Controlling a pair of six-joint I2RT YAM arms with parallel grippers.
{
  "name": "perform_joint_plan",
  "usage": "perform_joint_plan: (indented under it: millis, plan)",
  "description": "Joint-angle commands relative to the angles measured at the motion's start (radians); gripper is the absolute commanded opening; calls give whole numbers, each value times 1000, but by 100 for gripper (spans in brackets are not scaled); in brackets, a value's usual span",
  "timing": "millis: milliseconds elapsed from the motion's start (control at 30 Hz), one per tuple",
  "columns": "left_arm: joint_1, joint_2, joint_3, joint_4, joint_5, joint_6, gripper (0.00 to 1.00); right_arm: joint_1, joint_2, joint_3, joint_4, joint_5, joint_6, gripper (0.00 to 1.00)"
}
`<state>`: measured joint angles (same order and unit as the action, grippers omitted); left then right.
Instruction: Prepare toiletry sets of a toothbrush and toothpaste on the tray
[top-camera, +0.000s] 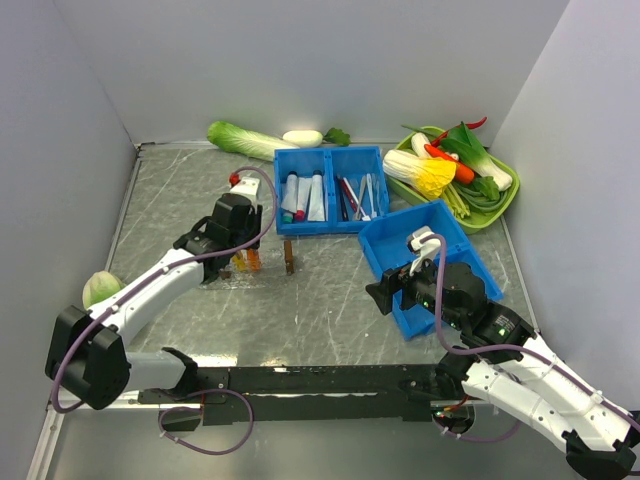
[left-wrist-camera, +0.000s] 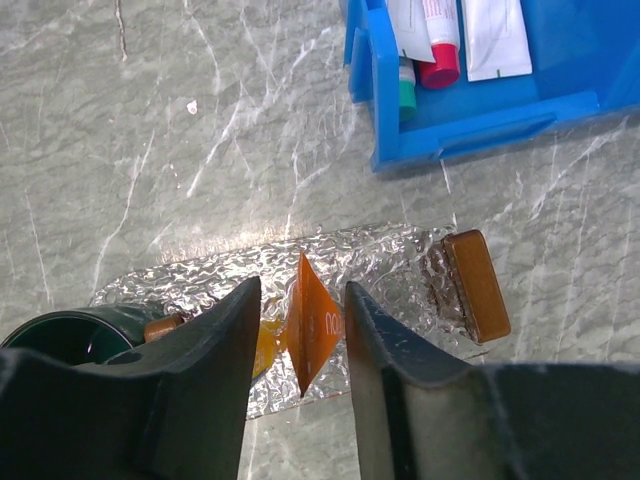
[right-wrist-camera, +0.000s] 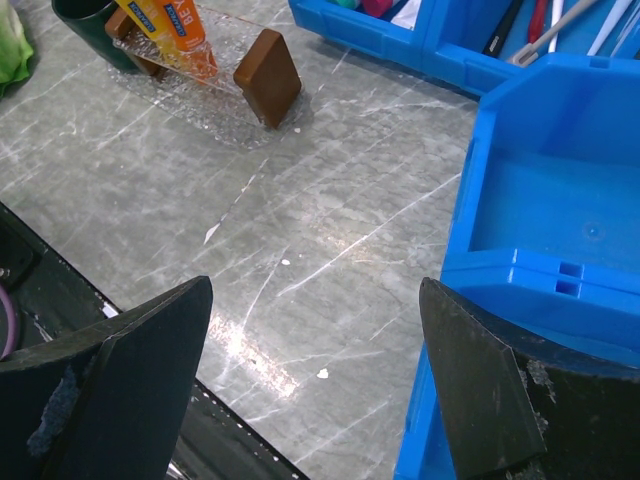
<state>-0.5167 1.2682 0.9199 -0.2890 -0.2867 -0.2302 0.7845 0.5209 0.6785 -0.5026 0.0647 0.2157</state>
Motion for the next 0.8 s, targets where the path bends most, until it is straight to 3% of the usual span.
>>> perform_joint_plan:
  millis: [0, 333, 433, 633, 767]
  plan:
    - [3, -55, 2, 54, -9, 6, 46, -4, -5, -11, 32, 18, 5, 91]
    - [3, -154, -39, 123, -5, 28, 53, -2, -9, -11, 32, 27, 5, 91]
    - [3, -199, -58, 142, -14, 26, 60, -2, -15, -11, 26, 43, 10, 91]
    - [9, -289, -92, 209, -9, 3, 96, -4, -74, -2, -8, 182, 47, 90]
    - [110, -288, -46, 202, 110, -70, 96, -4, -70, 32, -37, 250, 42, 86]
